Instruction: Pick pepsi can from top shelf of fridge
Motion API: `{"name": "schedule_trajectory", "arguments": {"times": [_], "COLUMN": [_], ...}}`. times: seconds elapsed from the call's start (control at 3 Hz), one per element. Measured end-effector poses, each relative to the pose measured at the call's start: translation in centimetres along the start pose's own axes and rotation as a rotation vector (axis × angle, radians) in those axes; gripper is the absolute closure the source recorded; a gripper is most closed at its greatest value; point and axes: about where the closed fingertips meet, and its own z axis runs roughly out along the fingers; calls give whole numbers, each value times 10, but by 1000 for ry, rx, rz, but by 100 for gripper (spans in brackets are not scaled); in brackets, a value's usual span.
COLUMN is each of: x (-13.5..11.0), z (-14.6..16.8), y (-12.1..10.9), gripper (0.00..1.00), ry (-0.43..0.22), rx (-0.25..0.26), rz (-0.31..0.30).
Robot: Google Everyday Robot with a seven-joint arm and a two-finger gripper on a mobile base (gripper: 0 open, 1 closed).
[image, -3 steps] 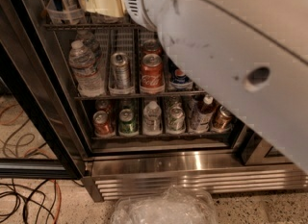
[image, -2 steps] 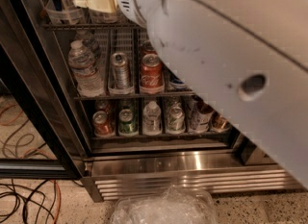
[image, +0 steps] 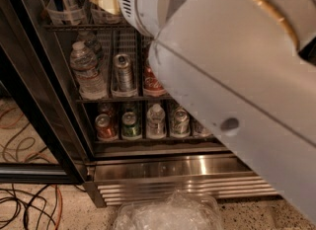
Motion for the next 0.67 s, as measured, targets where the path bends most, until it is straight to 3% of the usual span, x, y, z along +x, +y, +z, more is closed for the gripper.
{"name": "schedule_trajectory", "arguments": {"times": [0.33,0.67], "x": [10,0], "z": [14,9], "y": [1,9], "gripper": [14,14], "ry": [7,-9], "rx": [15,12], "rz": [43,26]}}
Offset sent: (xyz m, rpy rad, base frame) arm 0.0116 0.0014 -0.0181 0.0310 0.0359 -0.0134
